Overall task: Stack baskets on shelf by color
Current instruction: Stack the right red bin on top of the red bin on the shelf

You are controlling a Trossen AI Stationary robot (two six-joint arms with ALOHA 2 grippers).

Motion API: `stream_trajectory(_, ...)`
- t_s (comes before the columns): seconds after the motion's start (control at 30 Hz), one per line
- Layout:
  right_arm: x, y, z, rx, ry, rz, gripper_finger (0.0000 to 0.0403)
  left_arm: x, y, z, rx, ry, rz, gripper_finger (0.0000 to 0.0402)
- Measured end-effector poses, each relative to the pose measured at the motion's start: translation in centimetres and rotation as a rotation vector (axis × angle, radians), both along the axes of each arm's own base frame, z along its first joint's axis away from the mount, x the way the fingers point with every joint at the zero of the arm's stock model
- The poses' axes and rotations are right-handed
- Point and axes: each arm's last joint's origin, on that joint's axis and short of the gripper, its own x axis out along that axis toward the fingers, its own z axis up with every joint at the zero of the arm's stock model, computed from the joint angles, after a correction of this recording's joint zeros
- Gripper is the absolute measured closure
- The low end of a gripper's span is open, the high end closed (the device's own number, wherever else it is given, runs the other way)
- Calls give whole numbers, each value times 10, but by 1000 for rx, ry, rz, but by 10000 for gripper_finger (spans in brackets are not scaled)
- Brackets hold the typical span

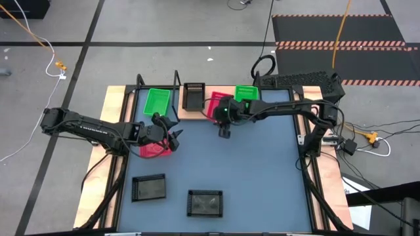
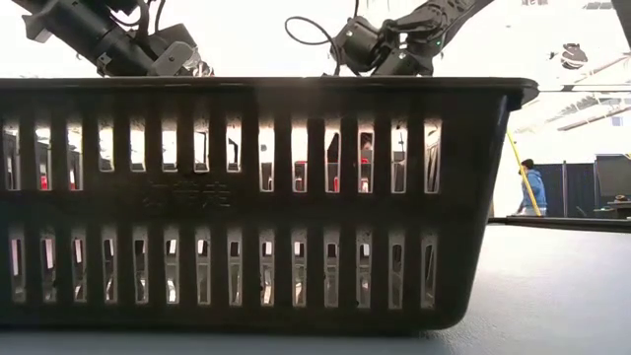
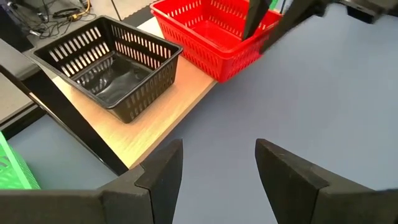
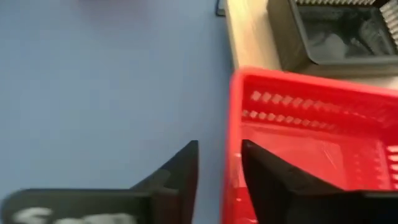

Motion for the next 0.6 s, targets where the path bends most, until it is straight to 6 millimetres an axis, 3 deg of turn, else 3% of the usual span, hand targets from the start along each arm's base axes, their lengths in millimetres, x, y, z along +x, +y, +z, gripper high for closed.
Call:
stream_trajectory(0.2, -7, -20, 0, 65, -22, 42, 390, 0, 0, 0, -4, -3, 3, 199)
stream_trajectory(0.43, -15, -44, 2, 73, -62, 58, 364, 0, 0, 0, -6, -4, 4, 199)
stream_trajectory(0.6, -18, -60, 6, 46, -113, 49, 377, 0, 0, 0, -6, -5, 5, 199)
